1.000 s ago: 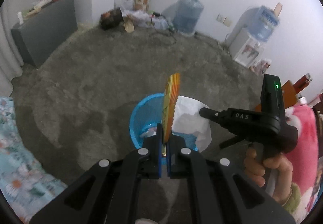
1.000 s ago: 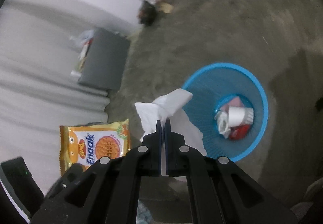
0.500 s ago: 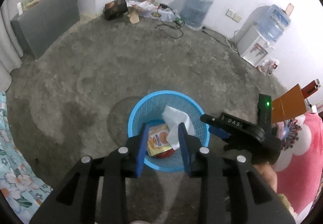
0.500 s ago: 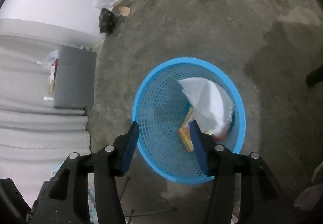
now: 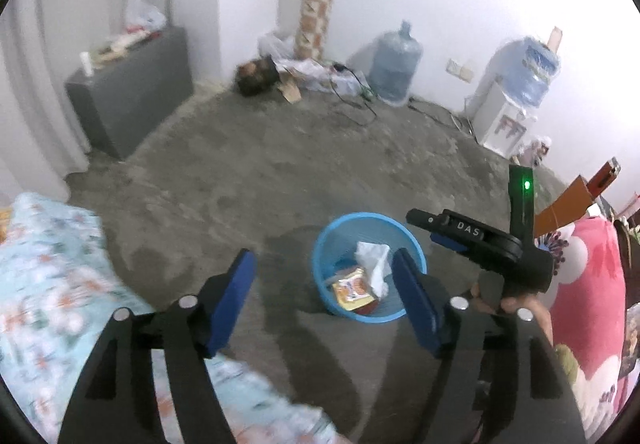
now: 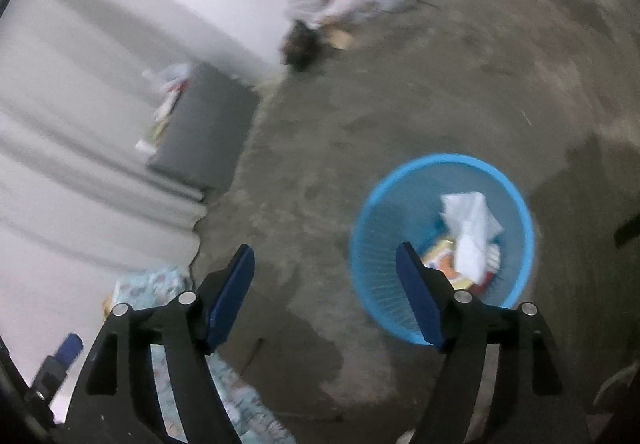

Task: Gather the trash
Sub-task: 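Move both open tools back to the trash pile on the bed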

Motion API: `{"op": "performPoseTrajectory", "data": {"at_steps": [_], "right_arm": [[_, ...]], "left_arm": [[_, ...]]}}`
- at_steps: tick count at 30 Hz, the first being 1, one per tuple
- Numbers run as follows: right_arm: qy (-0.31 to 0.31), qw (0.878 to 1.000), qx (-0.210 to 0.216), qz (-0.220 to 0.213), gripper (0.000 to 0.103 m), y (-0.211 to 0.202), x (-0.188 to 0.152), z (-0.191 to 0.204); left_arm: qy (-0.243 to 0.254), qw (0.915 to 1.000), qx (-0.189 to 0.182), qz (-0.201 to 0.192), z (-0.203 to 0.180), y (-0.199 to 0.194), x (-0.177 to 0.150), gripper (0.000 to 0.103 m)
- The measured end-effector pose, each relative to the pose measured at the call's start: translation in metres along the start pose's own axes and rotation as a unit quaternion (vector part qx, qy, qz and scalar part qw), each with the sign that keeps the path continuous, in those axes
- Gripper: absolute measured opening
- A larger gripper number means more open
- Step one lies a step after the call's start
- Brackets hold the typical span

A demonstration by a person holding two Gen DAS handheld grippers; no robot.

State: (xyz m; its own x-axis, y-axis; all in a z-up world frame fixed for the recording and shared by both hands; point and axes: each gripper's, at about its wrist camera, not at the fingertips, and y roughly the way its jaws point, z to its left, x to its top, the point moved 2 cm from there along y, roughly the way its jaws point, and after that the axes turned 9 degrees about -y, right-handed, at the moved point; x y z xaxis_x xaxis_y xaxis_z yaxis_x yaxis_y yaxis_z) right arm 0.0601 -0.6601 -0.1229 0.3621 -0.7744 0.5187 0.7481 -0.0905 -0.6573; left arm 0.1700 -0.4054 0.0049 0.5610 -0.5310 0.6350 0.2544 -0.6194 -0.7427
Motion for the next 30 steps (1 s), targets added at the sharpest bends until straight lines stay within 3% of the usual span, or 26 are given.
{"op": "performPoseTrajectory", "data": {"at_steps": [4, 11, 15, 21, 27, 30], "right_arm": [[-0.075, 0.997, 0.035, 0.0, 0.076, -0.017, -0.004, 0.063], [-0.185, 0.978, 0.096, 0.012, 0.081, -0.044, -0.018, 0.15], [-0.231, 0.964, 0.127, 0.019, 0.082, -0.059, -0.03, 0.192], [-0.276, 0.946, 0.16, 0.056, 0.082, -0.055, -0.054, 0.249], [-0.322, 0.924, 0.177, 0.105, 0.082, -0.031, -0.088, 0.316], [-0.351, 0.911, 0.179, 0.121, 0.082, -0.018, -0.109, 0.352]], "left_arm": [[-0.011, 0.9994, 0.011, -0.03, 0.03, -0.06, -0.009, 0.076], [-0.037, 0.9918, 0.056, -0.109, 0.091, -0.172, -0.042, 0.081], [-0.07, 0.9781, 0.109, -0.163, 0.138, -0.237, -0.068, 0.083], [-0.151, 0.9457, 0.197, -0.21, 0.213, -0.321, -0.134, 0.084], [-0.218, 0.9228, 0.227, -0.222, 0.257, -0.353, -0.201, 0.084], [-0.246, 0.9177, 0.222, -0.22, 0.273, -0.356, -0.226, 0.084]]}}
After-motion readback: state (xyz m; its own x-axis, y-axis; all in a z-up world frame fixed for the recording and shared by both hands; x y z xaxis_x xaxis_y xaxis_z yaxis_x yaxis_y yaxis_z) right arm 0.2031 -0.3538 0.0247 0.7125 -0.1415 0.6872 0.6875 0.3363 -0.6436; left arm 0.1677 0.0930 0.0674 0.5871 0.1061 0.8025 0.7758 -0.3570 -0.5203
